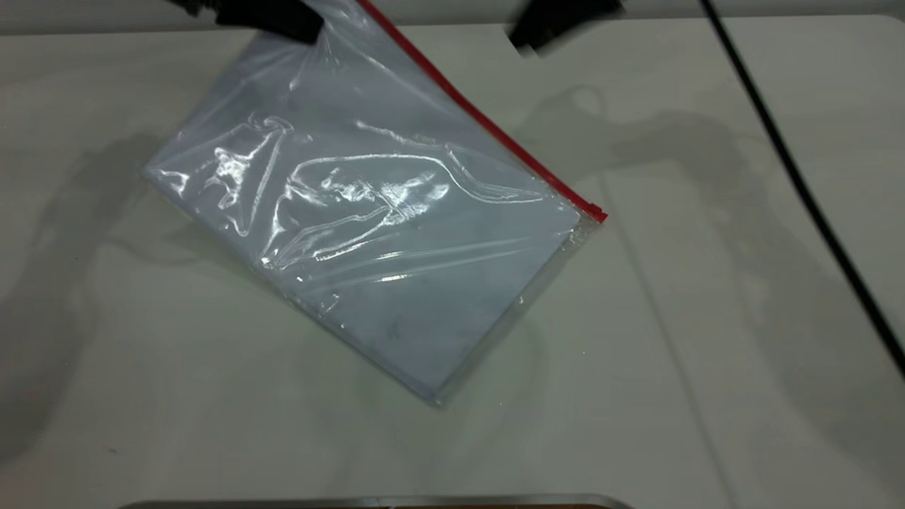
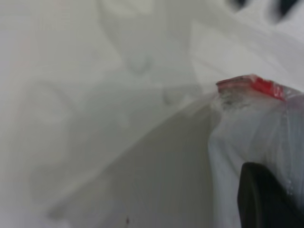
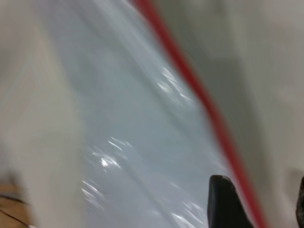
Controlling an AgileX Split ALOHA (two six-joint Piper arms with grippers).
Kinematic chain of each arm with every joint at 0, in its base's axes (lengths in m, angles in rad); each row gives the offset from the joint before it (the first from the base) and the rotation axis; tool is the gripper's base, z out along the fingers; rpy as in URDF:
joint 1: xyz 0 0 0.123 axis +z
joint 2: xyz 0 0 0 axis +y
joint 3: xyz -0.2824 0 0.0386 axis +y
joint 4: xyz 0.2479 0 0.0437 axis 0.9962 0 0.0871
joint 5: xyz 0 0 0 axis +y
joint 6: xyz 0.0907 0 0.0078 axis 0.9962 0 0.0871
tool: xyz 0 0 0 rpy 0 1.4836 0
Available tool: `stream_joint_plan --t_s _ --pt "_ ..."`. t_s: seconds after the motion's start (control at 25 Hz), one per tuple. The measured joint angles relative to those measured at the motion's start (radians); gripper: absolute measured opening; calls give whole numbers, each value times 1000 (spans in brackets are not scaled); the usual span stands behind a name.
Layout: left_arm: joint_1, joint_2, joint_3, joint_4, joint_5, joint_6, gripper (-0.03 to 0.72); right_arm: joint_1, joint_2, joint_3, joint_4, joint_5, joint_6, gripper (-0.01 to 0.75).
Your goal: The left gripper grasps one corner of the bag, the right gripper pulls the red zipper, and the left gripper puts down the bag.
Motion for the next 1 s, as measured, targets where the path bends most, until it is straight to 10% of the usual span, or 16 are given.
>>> stream_joint_plan --t_s 0.44,0.8,1.0 --pt "-66 75 0 -96 -147 -177 123 0 -126 -70 221 38 136 387" --pt "84 -97 0 -129 75 -454 405 0 -431 -70 -87 64 314 387" --pt "144 -254 0 -136 83 -607 430 0 -601 -70 -159 73 400 387"
